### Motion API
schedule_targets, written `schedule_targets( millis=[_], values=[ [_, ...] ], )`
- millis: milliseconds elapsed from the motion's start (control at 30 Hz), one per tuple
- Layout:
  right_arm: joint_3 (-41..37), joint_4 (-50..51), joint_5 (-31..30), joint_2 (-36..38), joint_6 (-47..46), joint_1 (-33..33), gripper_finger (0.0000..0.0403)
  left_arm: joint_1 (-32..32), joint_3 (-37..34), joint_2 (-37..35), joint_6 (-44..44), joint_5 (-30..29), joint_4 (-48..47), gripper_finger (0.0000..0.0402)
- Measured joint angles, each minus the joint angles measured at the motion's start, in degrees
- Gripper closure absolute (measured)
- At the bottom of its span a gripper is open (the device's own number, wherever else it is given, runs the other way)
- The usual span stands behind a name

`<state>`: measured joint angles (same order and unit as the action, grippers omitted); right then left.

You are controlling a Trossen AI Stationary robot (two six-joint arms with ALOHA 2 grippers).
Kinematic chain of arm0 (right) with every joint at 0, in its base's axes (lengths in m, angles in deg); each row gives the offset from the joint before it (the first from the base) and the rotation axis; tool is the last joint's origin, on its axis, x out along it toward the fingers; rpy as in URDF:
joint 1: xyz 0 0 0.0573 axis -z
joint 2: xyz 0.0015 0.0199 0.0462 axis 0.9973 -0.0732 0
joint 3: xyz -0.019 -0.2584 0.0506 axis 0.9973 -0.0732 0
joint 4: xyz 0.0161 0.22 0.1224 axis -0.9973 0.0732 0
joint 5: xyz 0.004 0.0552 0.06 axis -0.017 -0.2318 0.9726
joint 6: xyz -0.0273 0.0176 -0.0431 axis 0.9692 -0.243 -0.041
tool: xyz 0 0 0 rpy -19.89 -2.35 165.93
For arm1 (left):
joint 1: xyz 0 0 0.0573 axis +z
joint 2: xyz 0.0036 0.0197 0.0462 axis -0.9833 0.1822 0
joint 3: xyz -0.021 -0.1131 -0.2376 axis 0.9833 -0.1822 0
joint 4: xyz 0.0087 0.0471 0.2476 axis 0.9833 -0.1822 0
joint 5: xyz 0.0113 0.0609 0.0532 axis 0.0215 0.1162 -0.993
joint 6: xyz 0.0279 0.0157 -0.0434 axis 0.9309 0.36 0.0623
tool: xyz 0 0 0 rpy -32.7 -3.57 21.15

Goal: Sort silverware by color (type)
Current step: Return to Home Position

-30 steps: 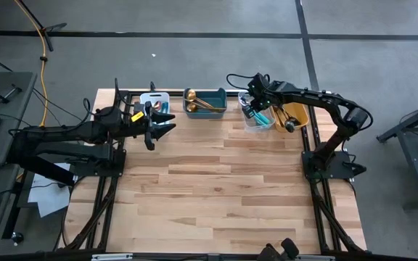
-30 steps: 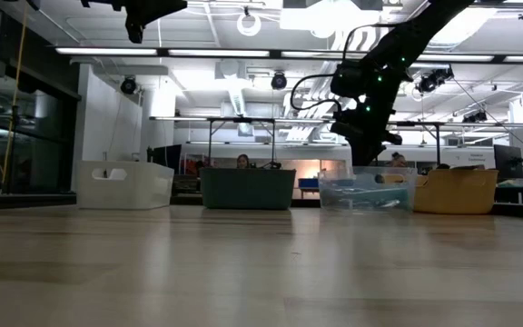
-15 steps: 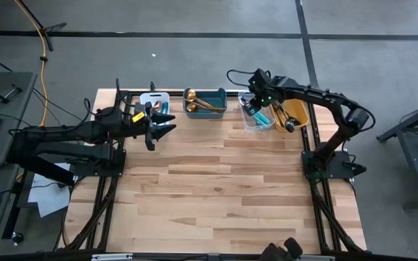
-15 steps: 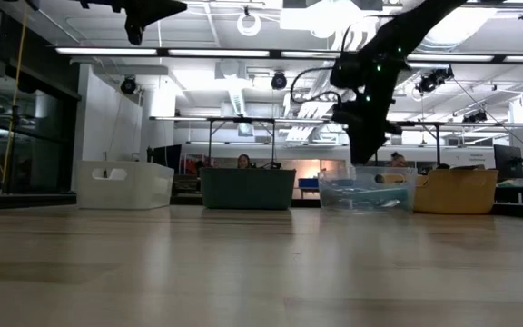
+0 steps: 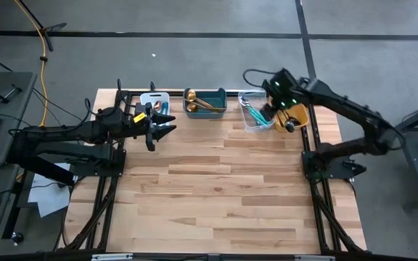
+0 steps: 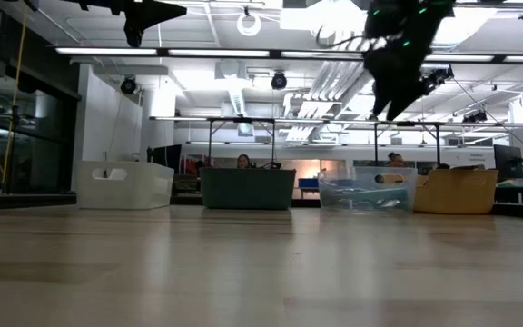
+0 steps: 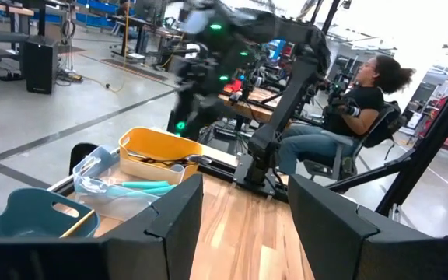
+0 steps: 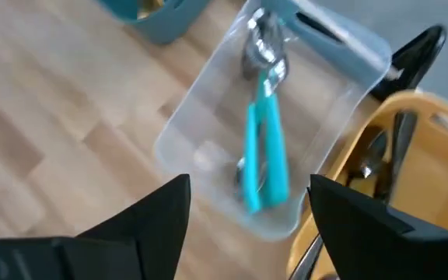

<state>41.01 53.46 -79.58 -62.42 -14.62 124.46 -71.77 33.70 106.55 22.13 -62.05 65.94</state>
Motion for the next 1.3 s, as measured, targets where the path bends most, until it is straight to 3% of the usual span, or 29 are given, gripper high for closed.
schedule_targets(
  millis=[233, 467, 600, 700, 933, 1300],
  values=[
    [-15.5, -9.1, 2.3, 19.7, -13.8, -8.2, 0.0146, 0.0, 0.0, 0.0, 0.0, 0.0, 0.0, 0.022],
    [-30.7, -41.1, 6.0, 32.6, -27.8, -18.1, 0.0146, 0.0, 0.0, 0.0, 0.0, 0.0, 0.0, 0.022],
    [-34.6, -61.5, 6.2, 32.5, -25.0, -22.7, 0.0146, 0.0, 0.0, 0.0, 0.0, 0.0, 0.1, 0.022],
    [-33.5, -67.7, 6.3, 30.4, -18.3, -25.4, 0.0146, 0.0, 0.0, 0.0, -0.1, 0.0, 0.1, 0.022],
    [-28.8, -68.0, 6.2, 26.3, -5.3, -29.6, 0.0147, 0.0, 0.0, 0.0, -2.8, 2.2, 2.4, 0.022],
    [-28.7, -66.8, 6.3, 23.9, -5.0, -30.5, 0.0147, 0.0, 0.0, 0.0, -2.1, 3.7, 3.6, 0.022]
  ],
)
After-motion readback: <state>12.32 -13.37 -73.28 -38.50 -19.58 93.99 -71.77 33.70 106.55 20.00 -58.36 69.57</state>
